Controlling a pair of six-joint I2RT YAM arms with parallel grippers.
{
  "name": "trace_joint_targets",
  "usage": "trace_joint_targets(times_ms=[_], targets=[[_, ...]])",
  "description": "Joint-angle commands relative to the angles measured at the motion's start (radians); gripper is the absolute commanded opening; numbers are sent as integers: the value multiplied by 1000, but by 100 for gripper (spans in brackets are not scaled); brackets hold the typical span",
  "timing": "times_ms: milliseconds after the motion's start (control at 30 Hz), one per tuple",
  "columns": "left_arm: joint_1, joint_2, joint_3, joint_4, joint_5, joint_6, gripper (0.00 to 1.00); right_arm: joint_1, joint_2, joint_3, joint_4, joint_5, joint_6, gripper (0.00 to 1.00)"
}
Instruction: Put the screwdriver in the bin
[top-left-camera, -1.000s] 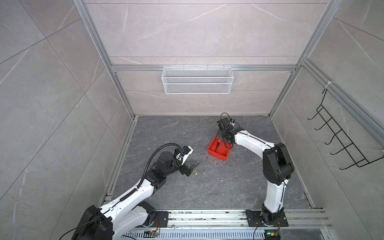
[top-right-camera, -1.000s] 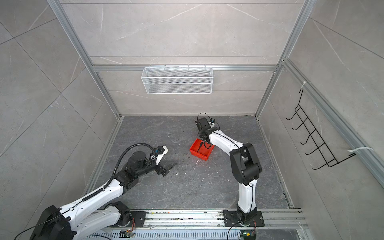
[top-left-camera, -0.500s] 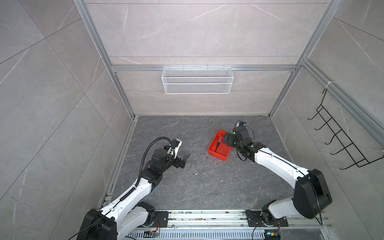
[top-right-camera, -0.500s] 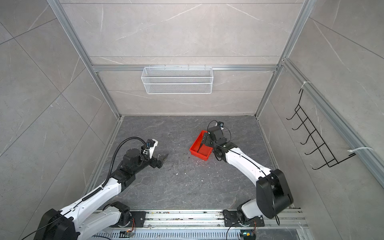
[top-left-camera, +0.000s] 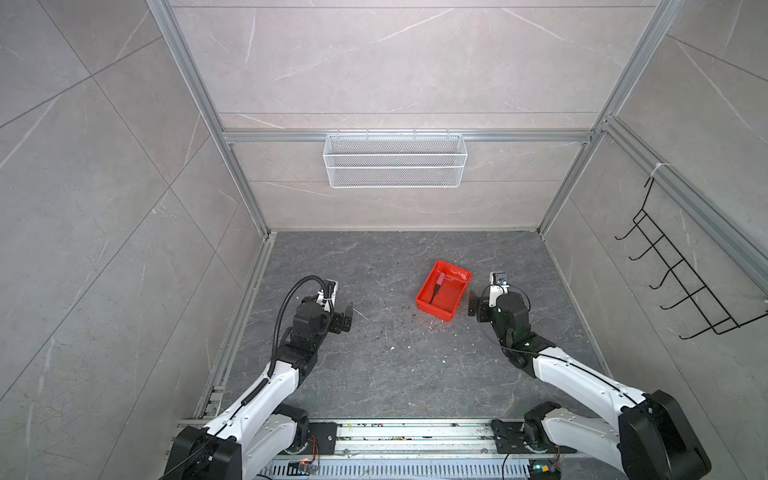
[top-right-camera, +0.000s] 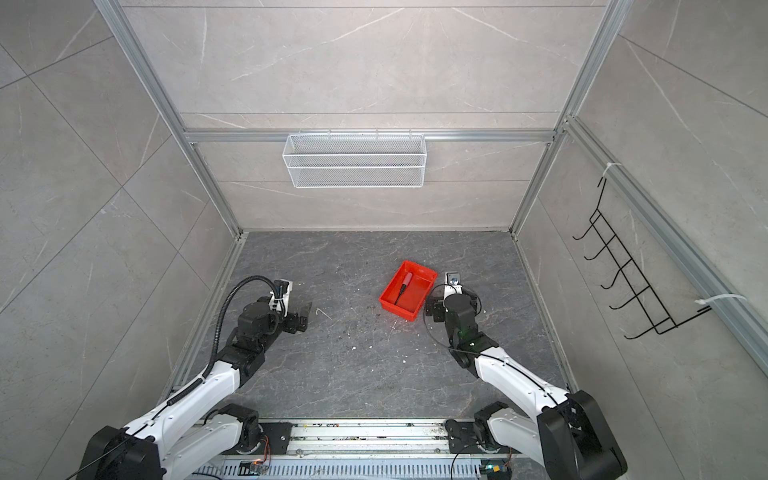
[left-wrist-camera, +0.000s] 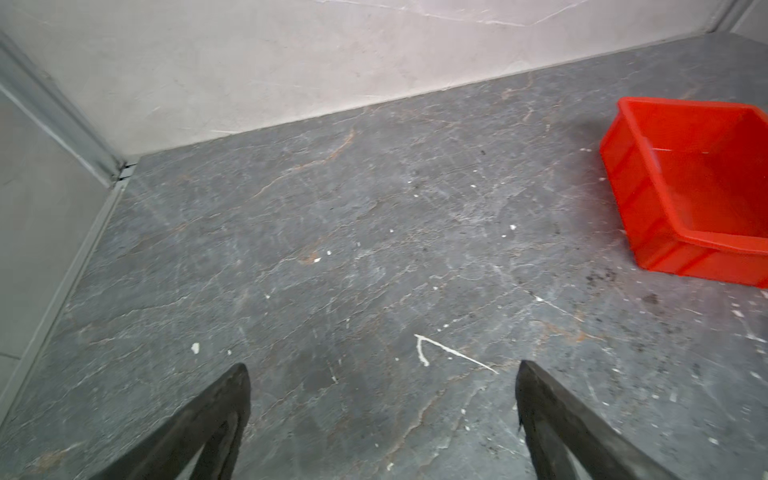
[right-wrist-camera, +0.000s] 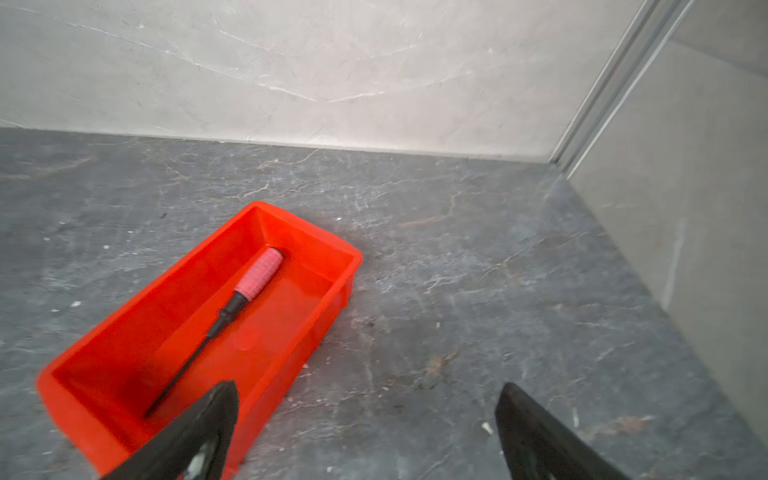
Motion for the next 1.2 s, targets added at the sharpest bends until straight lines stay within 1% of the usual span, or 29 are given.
trace_joint_targets(times_ms=[0, 67, 200, 267, 367, 467, 533, 633, 667, 700, 733, 767, 800, 867, 967, 1167], targets=[[57, 40, -40, 130, -62, 29, 100, -23, 13, -56, 231, 83, -165, 99], [89, 68, -76, 207, -72, 41, 100, -52, 33, -78, 264, 74, -171, 99], [164, 143, -102, 324, -35, 30, 100, -101, 84, -110, 314, 36, -98, 99], [189, 188, -105, 383, -7, 11, 100, -111, 135, -127, 373, 28, -81, 99], [220, 270, -110, 495, 4, -8, 100, -123, 223, -150, 480, 7, -85, 99], [257, 353, -98, 561, 34, -9, 100, -139, 296, -178, 620, -22, -93, 99], [287, 399, -82, 574, 59, -31, 100, -168, 346, -182, 670, -63, -77, 99], [319, 467, -73, 618, 101, -50, 100, -204, 405, -173, 695, -130, -56, 99], [324, 495, -68, 634, 112, -48, 100, -207, 411, -163, 699, -152, -65, 99], [325, 515, -62, 648, 112, -47, 100, -211, 394, -142, 624, -169, -66, 99], [329, 512, -56, 633, 119, -51, 100, -213, 385, -121, 560, -186, -66, 99], [336, 500, -42, 582, 129, -54, 100, -226, 395, -108, 552, -208, -61, 99], [339, 507, -30, 569, 129, -58, 100, -237, 401, -100, 550, -228, -57, 99], [359, 508, -17, 544, 144, -78, 100, -257, 390, -76, 480, -257, -41, 99], [367, 509, -14, 542, 141, -86, 100, -274, 392, -69, 473, -277, -34, 99], [367, 507, -17, 543, 129, -88, 100, -274, 393, -71, 477, -277, -33, 99]])
